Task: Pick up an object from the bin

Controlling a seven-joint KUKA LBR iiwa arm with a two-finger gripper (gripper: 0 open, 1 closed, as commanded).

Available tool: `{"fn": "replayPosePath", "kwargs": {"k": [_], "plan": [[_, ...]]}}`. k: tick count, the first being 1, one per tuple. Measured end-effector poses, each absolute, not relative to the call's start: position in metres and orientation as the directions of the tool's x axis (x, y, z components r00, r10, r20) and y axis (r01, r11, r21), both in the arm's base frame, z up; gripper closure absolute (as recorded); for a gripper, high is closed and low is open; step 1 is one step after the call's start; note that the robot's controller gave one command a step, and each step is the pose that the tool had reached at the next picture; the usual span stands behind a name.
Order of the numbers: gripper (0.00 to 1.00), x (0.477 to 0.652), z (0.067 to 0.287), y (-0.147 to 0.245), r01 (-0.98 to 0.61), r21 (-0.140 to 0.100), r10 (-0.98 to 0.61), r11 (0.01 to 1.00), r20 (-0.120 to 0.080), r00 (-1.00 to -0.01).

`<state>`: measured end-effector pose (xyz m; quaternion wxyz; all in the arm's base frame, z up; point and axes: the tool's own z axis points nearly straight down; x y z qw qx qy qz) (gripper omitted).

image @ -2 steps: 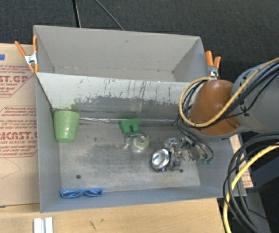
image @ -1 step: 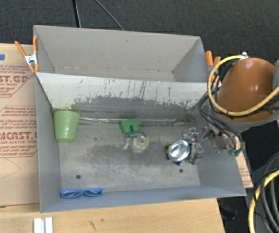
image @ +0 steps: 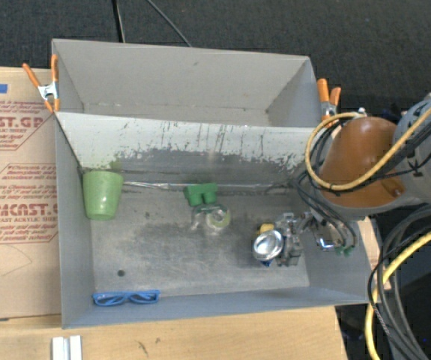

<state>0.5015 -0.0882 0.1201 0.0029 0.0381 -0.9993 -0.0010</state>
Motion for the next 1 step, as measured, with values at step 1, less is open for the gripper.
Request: {"fn": "replayPosePath", "kwargs": {"k": [1], "plan": [[1.00, 0.5283, 0.2621, -0.0967, -0.070, -0.003, -0.070, 0.998, -0.011, -0.997]]}}
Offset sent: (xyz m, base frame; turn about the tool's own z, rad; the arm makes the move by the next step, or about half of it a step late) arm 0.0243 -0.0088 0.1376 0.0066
